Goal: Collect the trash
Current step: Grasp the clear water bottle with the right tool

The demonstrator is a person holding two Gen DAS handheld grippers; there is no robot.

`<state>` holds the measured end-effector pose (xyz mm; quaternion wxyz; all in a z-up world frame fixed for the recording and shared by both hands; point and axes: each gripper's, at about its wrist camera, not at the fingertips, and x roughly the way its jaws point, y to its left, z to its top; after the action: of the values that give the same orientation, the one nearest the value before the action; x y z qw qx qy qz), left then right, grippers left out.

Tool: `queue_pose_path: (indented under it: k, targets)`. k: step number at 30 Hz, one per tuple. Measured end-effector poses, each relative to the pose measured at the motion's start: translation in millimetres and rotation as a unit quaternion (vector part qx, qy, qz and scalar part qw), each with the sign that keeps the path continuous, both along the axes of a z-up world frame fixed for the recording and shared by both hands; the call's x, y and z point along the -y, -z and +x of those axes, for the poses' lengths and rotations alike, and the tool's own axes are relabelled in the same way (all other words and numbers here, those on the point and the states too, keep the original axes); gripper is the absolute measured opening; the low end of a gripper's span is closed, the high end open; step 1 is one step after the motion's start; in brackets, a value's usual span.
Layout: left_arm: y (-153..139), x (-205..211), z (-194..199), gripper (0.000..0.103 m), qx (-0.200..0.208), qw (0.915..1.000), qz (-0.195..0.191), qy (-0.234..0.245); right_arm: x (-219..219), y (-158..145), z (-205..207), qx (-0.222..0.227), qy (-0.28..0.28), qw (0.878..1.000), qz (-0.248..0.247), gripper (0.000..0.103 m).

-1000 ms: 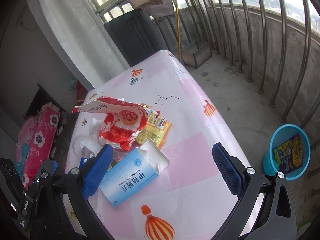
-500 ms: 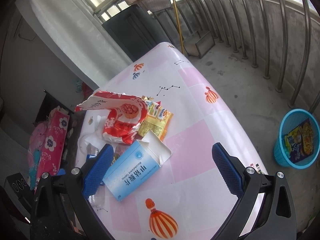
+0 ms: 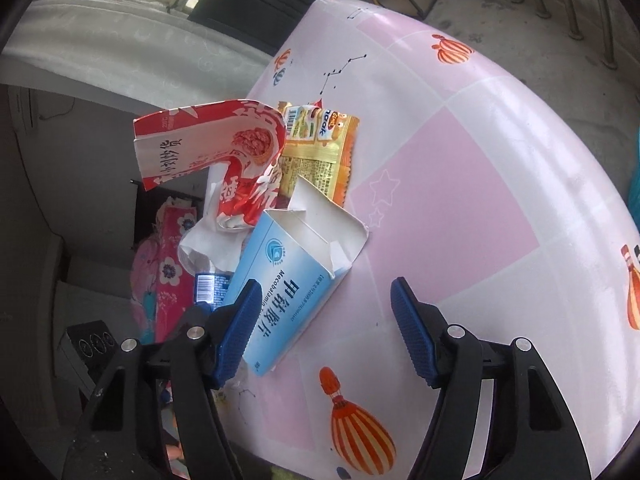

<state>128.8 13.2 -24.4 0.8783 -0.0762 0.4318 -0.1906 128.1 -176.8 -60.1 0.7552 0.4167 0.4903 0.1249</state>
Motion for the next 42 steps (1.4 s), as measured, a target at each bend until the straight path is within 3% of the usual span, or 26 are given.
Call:
queue_pose_path:
  k: [8,15,20,24,32,37,42]
  targets:
    - [16,17,-4,0.045,-0.051,0.9981,0.001,0.035,-2,8,6,-0.004,-0.020,1.000,0.024,0.057]
    - [31,28,-30,0.044,-0.079,0.9925,-0.056,0.074,9,5,-3,-0.005,-0.027,1.000,0.011,0.057]
    - [40,37,-44,0.043,-0.101,0.9839,-0.110,0.097,10,5,-9,-0.011,-0.031,0.999,0.003,0.057]
    - [30,34,-58,0.043,-0.082,0.9835,-0.124,0.104,9,-2,-13,-0.009,-0.030,0.999,-0.021,0.058]
    - [0,-17,-74,0.043,-0.011,0.9932,-0.107,0.046,-6,-34,-17,0.023,-0.024,0.995,-0.091,0.064]
    - [-20,-60,-80,0.043,0.034,0.9938,-0.105,-0.009,-35,-56,-8,0.054,-0.057,0.993,-0.090,0.064]
    - [-32,-118,-75,0.043,0.065,0.9883,-0.101,-0.095,-85,-59,20,0.059,-0.109,0.991,-0.052,0.064]
